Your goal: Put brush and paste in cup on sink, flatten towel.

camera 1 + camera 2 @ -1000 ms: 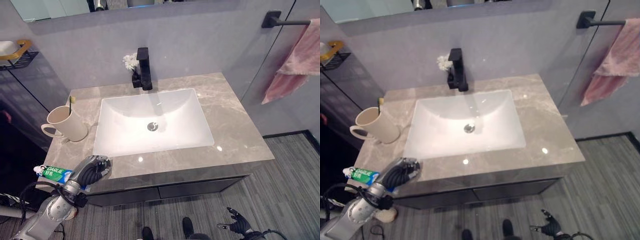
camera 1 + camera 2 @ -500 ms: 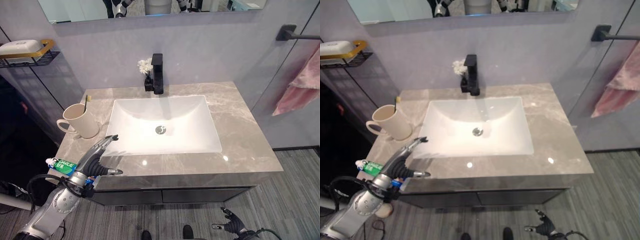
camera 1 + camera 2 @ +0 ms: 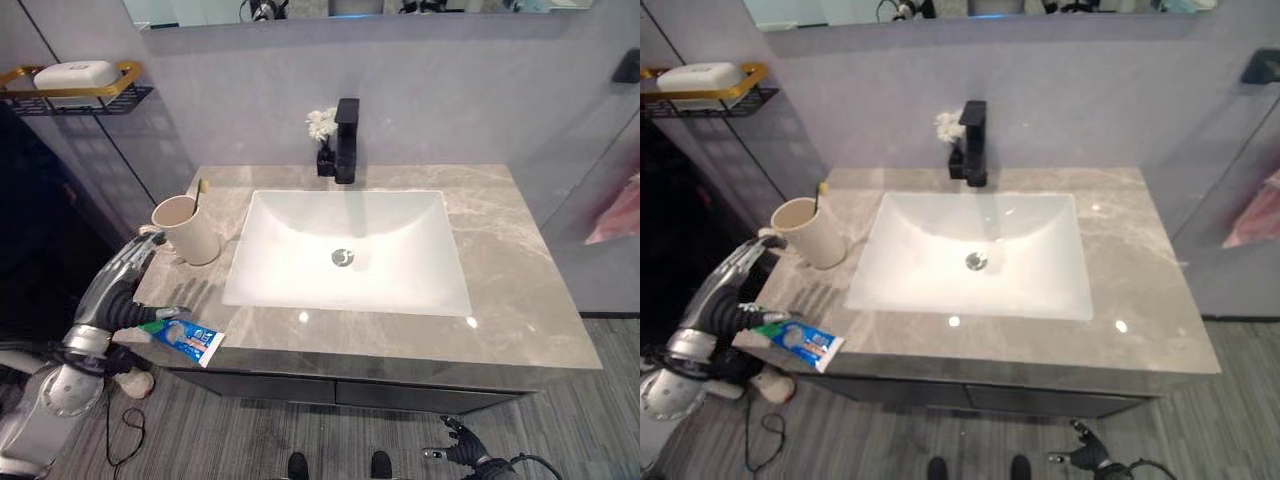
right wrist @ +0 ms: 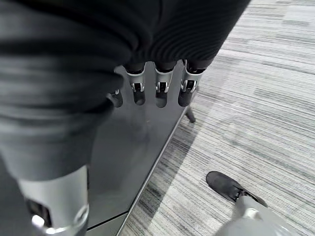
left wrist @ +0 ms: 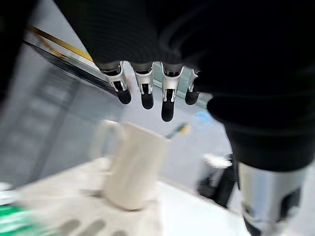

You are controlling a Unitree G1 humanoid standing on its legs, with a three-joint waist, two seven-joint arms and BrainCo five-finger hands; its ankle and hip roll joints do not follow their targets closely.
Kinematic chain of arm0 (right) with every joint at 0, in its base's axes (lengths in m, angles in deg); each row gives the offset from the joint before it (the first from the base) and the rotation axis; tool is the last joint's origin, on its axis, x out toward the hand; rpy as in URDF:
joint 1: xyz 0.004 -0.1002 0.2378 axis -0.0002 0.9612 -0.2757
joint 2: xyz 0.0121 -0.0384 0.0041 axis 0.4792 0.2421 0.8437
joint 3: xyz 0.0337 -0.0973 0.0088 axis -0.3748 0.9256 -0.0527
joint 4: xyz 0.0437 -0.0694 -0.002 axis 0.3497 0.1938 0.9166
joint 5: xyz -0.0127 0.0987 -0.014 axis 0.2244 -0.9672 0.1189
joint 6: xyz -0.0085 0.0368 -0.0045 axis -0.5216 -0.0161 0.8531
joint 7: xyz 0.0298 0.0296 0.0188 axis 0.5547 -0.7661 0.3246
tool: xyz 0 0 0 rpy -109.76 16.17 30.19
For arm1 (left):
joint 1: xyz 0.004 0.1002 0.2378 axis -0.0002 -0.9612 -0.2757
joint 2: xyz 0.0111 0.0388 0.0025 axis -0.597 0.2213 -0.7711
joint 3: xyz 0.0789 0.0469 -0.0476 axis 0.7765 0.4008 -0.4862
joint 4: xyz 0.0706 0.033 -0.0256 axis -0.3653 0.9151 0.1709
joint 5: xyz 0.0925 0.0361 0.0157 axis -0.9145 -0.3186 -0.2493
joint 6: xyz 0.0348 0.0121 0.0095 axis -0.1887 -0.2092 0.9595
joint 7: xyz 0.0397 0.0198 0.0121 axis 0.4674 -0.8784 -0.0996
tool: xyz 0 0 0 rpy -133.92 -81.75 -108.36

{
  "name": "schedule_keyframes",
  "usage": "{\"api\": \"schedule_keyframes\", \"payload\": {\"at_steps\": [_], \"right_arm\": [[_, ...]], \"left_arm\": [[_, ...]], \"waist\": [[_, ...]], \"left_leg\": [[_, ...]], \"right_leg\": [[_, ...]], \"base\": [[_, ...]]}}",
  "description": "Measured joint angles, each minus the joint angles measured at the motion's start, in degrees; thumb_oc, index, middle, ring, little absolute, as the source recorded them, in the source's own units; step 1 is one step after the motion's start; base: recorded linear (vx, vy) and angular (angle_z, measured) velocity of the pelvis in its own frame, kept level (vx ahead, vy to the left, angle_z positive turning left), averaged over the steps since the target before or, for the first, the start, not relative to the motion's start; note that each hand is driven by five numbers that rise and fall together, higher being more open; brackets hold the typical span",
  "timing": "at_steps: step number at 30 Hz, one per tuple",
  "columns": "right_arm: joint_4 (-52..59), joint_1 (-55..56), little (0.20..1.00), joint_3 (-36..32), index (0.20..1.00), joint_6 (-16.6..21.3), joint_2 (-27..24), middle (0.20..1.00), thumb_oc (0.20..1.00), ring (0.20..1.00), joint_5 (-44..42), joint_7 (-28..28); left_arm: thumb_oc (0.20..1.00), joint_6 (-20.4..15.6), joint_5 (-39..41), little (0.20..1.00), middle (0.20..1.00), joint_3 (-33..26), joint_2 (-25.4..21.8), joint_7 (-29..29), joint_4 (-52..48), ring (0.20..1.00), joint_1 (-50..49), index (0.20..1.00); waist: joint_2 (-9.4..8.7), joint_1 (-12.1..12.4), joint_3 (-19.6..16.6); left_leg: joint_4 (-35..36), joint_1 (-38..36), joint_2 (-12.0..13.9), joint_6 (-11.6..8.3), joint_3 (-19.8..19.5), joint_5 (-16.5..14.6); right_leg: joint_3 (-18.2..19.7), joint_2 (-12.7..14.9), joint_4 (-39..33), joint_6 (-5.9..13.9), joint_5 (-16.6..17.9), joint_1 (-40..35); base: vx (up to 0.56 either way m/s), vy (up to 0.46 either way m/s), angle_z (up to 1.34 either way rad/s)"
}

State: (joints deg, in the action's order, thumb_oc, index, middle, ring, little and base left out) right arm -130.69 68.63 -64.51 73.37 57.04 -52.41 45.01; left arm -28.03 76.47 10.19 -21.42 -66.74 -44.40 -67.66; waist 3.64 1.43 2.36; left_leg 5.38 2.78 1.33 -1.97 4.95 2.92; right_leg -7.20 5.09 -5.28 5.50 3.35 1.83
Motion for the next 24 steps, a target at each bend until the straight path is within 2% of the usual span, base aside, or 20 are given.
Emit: {"api": "schedule_keyframes", "payload": {"at_steps": [1,4,9,12,14,15,18,21,24], "right_arm": [[0.0,-0.1,1.0,-0.4,1.0,0.0,-0.2,1.0,1.0,1.0,0.0,0.0],[0.0,-0.6,1.0,-1.4,1.0,0.0,-0.5,1.0,1.0,1.0,-0.1,0.1],[0.0,-1.8,1.0,-1.4,1.0,0.0,-0.9,1.0,1.0,1.0,-0.1,0.1],[0.1,-2.6,1.0,-1.3,1.0,0.0,-0.8,1.0,1.0,1.0,0.0,0.1],[0.8,-3.4,1.0,-1.3,1.0,0.0,-0.8,1.0,1.0,1.0,0.0,0.1],[1.5,-3.1,1.0,-1.4,1.0,0.0,-1.0,1.0,1.0,1.0,0.0,0.1],[1.9,-2.7,1.0,-1.5,1.0,0.1,-1.1,1.0,1.0,1.0,0.1,0.1],[2.1,-2.2,1.0,-1.6,1.0,0.1,-1.1,1.0,1.0,1.0,0.1,0.1],[2.1,-1.7,1.0,-1.8,1.0,0.2,-1.2,1.0,1.0,1.0,0.1,0.1]], "left_arm": [[1.0,0.3,0.0,1.0,1.0,-0.1,0.0,-0.1,1.0,1.0,-0.6,1.0],[1.0,0.6,0.0,1.0,1.0,0.2,0.1,-0.5,5.4,1.0,-1.4,1.0],[1.0,1.4,-0.2,1.0,1.0,1.3,0.1,-0.6,9.0,1.0,-1.3,1.0],[1.0,1.9,-1.3,1.0,1.0,5.4,-0.3,-0.6,11.2,1.0,4.1,1.0],[1.0,2.1,-2.5,1.0,1.0,5.9,-2.0,-0.5,10.9,1.0,6.5,1.0],[1.0,2.0,-3.6,1.0,1.0,5.6,-5.3,-0.5,10.4,1.0,7.1,1.0],[1.0,1.9,-5.3,1.0,1.0,4.8,-9.6,-0.1,10.5,1.0,7.3,1.0],[1.0,1.3,-5.4,1.0,1.0,1.6,-10.4,1.2,10.4,1.0,7.1,1.0],[1.0,1.0,-5.6,1.0,1.0,-1.5,-10.9,2.2,10.6,1.0,6.1,1.0]], "waist": [[0.2,0.8,0.0],[0.4,0.9,0.6],[0.23,2.3,0.9],[0.19,2.2,1.6],[-0.51,0.7,2.5],[-0.91,-0.1,2.9],[-0.77,-0.7,3.1],[-0.62,-1.4,3.8],[-1.3,-1.7,4.3]], "left_leg": [[0.0,0.4,-0.2,0.0,-0.5,0.1],[0.0,1.6,-0.9,-0.09,-3.0,0.7],[0.0,3.4,-1.8,0.33,-3.6,1.1],[0.0,4.5,-2.2,0.6,-3.1,1.3],[0.0,4.5,-2.3,0.62,-2.5,1.3],[0.0,4.5,-2.3,0.62,-2.0,1.3],[0.0,4.5,-2.3,0.84,-0.9,1.1],[0.0,4.4,-2.2,0.89,0.1,1.1],[0.0,3.7,-2.1,1.09,0.8,1.0]], "right_leg": [[-0.6,0.2,0.0,0.08,-0.1,0.2],[-2.9,0.8,0.3,0.34,-0.3,0.2],[-3.7,1.7,0.3,0.86,-0.3,1.7],[-3.4,2.3,0.3,1.39,0.0,2.9],[-2.8,2.4,0.3,1.52,0.1,3.1],[-2.3,2.4,0.3,1.53,0.2,3.4],[-1.0,2.5,0.3,1.66,0.3,4.1],[-0.4,2.4,0.3,1.69,0.4,4.3],[0.6,2.2,0.3,1.69,0.7,4.1]], "base": [[-0.03,0.059,0.34],[-0.01,0.051,0.42],[-0.01,0.049,0.11],[0.0,0.056,-0.04],[0.02,0.053,-0.16],[0.03,0.049,-0.15],[0.02,0.027,-0.22],[0.02,0.031,-0.12],[0.01,0.078,-0.17]]}}
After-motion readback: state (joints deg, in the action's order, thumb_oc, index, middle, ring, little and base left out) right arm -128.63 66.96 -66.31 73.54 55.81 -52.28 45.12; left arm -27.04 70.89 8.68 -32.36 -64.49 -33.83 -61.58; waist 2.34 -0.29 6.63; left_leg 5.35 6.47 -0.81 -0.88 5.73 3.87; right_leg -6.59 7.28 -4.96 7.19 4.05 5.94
